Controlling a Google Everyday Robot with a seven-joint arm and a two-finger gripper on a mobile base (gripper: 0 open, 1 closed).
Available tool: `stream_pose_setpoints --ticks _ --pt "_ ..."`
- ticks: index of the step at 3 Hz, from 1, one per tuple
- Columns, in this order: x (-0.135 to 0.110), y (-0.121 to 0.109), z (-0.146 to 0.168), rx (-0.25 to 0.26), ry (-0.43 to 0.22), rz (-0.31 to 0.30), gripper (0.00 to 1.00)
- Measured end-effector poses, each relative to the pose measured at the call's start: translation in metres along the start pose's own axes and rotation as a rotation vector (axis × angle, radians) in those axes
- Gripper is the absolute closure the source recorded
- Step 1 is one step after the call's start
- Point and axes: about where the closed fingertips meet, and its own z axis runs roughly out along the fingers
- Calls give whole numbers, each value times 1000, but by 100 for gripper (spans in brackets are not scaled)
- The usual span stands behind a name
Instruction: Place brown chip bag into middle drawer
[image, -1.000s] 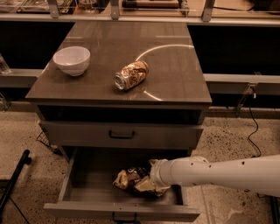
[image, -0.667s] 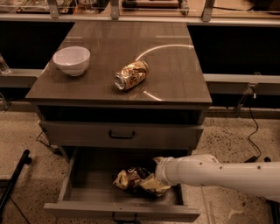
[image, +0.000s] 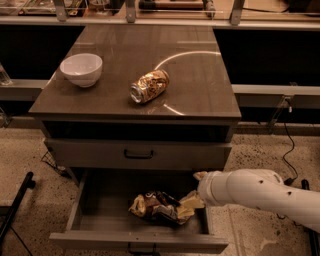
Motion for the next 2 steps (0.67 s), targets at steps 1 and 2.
stream_pose_setpoints --ticks 1,2 --pt "8 -28 -51 52 26 5 34" --pt "6 -58 -126 111 68 -13 31"
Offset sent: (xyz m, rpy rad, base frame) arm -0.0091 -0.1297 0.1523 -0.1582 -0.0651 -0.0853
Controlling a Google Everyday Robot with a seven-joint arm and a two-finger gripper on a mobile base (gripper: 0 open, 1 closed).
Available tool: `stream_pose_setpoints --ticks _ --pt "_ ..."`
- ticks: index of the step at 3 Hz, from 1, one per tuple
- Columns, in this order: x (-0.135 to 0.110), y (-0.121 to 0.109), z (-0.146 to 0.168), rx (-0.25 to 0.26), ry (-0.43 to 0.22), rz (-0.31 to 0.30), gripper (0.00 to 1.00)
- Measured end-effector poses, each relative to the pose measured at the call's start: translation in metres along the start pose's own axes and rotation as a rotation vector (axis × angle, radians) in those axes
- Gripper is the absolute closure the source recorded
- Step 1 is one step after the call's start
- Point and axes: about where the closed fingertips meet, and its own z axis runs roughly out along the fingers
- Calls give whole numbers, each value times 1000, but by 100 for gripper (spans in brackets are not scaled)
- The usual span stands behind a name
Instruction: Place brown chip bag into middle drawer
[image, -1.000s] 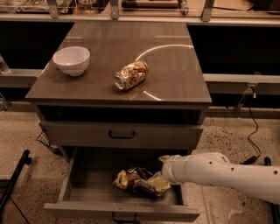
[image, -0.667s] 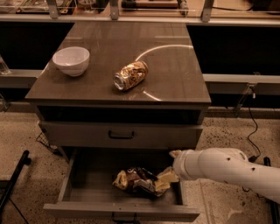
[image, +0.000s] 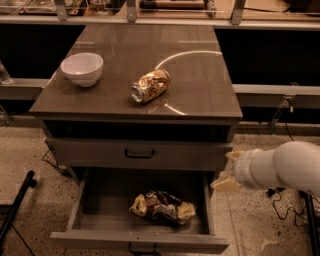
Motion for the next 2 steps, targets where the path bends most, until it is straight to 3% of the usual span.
stream_pose_setpoints --ticks 1,2 --pt "-1 -14 -46 6 35 -19 31" --pt "-22 -23 -106 -11 -4 -64 23"
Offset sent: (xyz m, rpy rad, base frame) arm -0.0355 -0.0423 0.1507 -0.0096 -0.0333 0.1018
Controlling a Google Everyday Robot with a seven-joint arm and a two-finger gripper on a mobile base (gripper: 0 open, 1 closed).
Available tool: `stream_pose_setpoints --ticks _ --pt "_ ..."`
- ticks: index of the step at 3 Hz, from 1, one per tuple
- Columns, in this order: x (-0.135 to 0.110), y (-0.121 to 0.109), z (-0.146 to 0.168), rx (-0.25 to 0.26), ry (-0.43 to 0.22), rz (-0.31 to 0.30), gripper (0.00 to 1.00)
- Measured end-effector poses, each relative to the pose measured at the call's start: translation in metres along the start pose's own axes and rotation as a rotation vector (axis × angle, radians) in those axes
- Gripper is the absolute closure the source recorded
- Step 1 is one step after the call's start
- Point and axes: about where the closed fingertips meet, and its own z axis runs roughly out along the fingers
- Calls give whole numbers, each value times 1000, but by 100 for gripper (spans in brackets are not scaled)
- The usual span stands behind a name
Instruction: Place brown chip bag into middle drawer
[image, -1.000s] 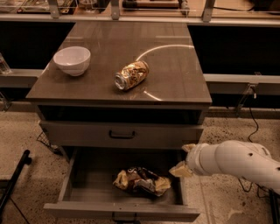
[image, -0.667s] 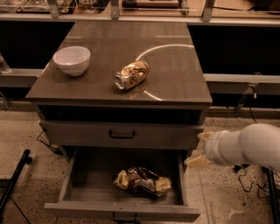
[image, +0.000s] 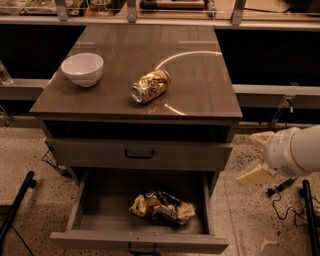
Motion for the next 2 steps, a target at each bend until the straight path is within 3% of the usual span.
stream_pose_setpoints --ticks 1,2 --pt "-22 -2 -28 -24 -56 -45 12" --pt "-24 -1 -29 -27 -58 -52 0"
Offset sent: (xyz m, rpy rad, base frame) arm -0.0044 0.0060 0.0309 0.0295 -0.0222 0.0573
